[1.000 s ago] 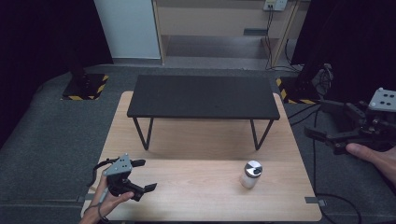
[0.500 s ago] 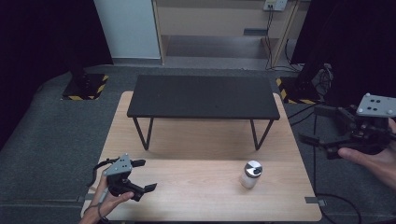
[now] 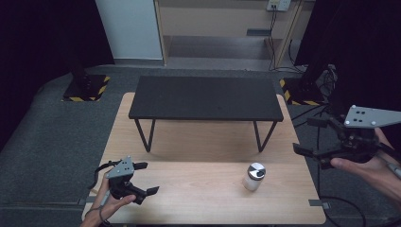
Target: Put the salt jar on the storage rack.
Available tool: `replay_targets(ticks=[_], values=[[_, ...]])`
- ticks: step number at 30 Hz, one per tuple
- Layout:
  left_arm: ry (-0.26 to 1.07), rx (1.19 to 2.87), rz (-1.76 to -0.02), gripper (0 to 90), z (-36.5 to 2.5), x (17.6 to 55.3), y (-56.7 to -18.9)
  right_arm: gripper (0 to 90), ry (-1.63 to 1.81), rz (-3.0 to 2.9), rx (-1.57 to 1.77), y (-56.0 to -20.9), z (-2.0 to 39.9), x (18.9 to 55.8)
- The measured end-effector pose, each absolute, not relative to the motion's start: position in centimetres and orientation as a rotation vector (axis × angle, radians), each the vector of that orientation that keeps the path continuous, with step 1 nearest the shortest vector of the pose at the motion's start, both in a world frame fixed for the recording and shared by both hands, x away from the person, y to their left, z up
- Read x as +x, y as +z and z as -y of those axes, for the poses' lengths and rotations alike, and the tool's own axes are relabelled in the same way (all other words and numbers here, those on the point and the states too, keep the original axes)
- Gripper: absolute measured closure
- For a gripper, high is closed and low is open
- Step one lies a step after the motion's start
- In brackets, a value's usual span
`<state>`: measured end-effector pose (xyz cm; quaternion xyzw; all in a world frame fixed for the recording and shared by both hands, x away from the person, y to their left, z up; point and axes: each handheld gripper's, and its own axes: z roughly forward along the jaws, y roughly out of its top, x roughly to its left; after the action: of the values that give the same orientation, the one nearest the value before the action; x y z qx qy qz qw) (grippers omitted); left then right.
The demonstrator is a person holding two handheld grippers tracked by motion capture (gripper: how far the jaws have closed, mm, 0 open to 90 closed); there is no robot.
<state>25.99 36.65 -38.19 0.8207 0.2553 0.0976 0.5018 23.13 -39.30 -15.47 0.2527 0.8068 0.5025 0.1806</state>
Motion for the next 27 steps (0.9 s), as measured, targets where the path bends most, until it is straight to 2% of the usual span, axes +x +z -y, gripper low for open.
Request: replay_targets(ticks=[8,27], values=[[0.234,1.984,-0.617,0.4,-36.7,26.0,-38.2,7.9,1.41,-2.32,0.708,-17.3,39.0,24.0],[0.228,1.993,-0.615,0.4,-36.6,26.1,-38.1,7.9,1.351,-2.429,0.74,-25.0,36.8,25.7]])
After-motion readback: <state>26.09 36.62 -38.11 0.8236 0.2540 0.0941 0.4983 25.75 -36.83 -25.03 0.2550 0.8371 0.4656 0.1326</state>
